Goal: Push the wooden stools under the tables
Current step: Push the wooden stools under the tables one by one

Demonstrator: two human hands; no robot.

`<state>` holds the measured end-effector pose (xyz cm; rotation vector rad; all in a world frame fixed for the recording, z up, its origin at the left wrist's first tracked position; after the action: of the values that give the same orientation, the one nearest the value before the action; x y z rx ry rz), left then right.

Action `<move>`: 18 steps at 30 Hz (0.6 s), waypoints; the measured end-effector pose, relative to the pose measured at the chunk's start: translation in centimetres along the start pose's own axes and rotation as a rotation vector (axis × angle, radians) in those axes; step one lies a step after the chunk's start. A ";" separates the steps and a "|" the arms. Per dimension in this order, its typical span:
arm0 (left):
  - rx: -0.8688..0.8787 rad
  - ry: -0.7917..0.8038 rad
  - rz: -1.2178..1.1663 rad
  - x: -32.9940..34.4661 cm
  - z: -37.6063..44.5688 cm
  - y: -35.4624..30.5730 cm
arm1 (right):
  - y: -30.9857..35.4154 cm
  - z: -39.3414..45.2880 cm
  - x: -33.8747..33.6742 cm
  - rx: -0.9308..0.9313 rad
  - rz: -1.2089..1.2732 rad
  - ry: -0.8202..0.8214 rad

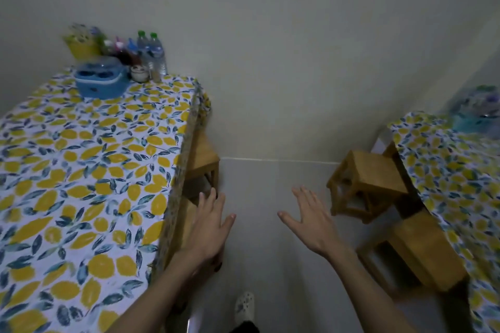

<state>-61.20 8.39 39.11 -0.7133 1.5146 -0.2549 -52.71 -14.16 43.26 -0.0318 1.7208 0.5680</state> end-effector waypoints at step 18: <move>-0.423 -0.125 -0.104 1.2 24.4 -2.9 | -1.4 37.8 -3.8 -0.493 -0.144 0.206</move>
<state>-36.93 12.00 37.37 -1.1239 1.4267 0.0372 -16.76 -1.88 41.89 -0.5768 1.7189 0.8924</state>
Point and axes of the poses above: each hand's wrist, its own z-axis towards the middle knuckle, its own x-axis out of the palm, y = z × x, the point moved 3 cm from there along z, towards the middle knuckle, and after that the axes turned 2 degrees about z, right-handed, at the moved point
